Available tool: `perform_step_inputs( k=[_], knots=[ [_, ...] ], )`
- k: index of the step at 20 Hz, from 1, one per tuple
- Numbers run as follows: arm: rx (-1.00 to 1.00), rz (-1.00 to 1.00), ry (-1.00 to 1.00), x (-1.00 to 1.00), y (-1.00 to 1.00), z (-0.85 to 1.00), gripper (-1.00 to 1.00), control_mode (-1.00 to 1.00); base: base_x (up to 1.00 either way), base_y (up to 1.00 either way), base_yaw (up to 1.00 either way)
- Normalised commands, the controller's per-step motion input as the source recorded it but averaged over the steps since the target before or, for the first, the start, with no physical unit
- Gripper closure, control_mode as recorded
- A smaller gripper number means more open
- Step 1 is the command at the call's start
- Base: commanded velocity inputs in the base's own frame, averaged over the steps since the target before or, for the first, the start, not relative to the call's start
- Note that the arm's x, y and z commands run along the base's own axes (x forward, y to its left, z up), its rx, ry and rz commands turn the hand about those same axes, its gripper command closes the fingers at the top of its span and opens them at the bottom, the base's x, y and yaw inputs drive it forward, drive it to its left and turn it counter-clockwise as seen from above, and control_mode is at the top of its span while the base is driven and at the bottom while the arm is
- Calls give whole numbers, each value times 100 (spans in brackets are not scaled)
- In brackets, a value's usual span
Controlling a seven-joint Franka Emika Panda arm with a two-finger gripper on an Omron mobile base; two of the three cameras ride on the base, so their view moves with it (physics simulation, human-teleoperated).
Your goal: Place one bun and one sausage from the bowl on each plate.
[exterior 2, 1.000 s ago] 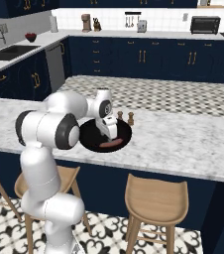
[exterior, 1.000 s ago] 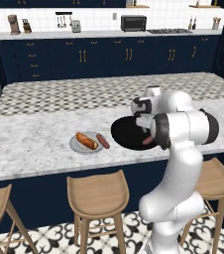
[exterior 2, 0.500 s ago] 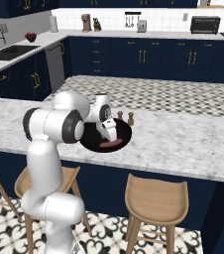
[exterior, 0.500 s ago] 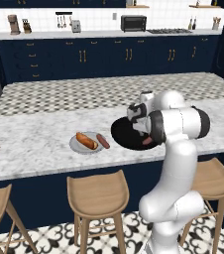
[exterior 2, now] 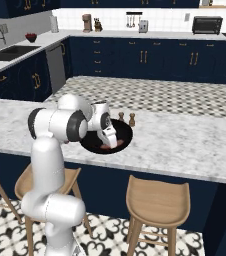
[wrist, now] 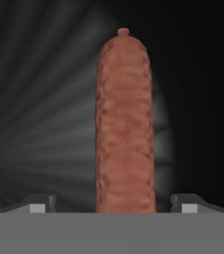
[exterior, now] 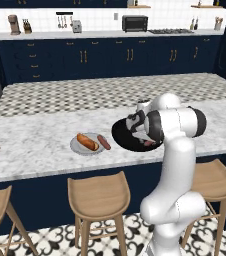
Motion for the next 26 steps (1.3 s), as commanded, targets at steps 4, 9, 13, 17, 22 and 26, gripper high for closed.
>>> perform_step_inputs(
  k=[4,9,13,17,22,26],
  knots=[
    [0,0,0,0,-3,-26,100,-100,0,0,0],
    [1,0,-6,-15,0,10,100,-100,0,0,0],
    [9,0,-46,-88,0,96,100,-100,0,0,0],
    [10,0,-46,-100,-3,100,100,-100,0,0,0],
    [7,3,-30,-71,2,78,100,100,-12,12,3],
    [0,0,0,0,0,0,100,100,-32,96,14]
  ],
)
